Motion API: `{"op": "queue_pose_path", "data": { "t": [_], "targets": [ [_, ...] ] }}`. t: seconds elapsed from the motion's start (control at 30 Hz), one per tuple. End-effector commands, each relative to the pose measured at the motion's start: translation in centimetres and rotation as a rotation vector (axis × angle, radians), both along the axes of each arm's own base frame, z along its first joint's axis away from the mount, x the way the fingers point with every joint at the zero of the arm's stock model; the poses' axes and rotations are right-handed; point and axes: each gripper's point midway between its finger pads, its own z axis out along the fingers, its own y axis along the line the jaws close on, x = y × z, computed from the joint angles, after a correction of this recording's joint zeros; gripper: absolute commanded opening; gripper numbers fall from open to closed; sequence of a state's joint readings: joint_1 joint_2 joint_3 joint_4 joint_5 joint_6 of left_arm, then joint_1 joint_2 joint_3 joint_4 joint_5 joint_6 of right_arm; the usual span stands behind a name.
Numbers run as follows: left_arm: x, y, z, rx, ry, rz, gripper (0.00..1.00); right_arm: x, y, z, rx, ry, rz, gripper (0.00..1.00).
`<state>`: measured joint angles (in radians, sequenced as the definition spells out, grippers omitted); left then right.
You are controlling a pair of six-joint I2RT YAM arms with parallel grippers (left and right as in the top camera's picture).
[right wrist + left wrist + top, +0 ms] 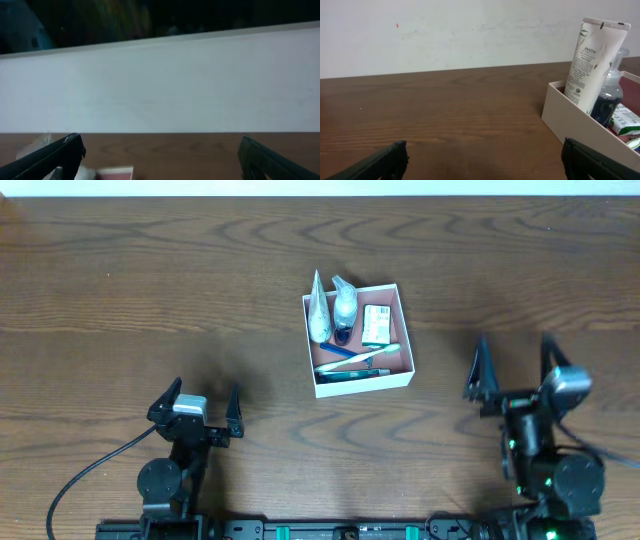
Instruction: Pack container
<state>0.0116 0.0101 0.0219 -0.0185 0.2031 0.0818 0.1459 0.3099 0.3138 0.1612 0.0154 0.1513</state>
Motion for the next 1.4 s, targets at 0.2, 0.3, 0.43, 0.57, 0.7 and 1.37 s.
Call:
{"op": "queue_pose_path", "data": {
  "t": [0.2,0.3,0.43,0.57,0.7,1.37],
  "targets": [
    [-0.1,-0.1,-1.6,-0.003,0.046,-0.009,0.98,-0.9,0.4,-5.8,-0.018,0.014,0.031,0.99],
    [-0.1,-0.1,-1.6,-0.003,0.046,-0.009,0.98,-0.7,0.4,-7.4,-0.022,0.045,0.031,0.99],
    [-0.1,-0.1,-1.6,-0.003,0.046,-0.009,0.98,-0.5,0.4,-8.8,-0.026,0.073,0.031,0.99],
    [-0.1,-0.1,-1.6,-0.003,0.046,-0.009,0.98,-0.6,0.4,-9.4,-0.026,0.073,0.03,0.99],
    [-0.1,-0.1,-1.6,-0.003,0.046,-0.009,0.98,-1.0,0.2,-10.1,-0.027,0.083,0.024,0.99],
    [-0.1,-0.1,-1.6,-0.003,0.046,-0.009,0.98,-0.9,-0.2,-13.9,-0.121,0.225,0.003,0.99]
  ]
}}
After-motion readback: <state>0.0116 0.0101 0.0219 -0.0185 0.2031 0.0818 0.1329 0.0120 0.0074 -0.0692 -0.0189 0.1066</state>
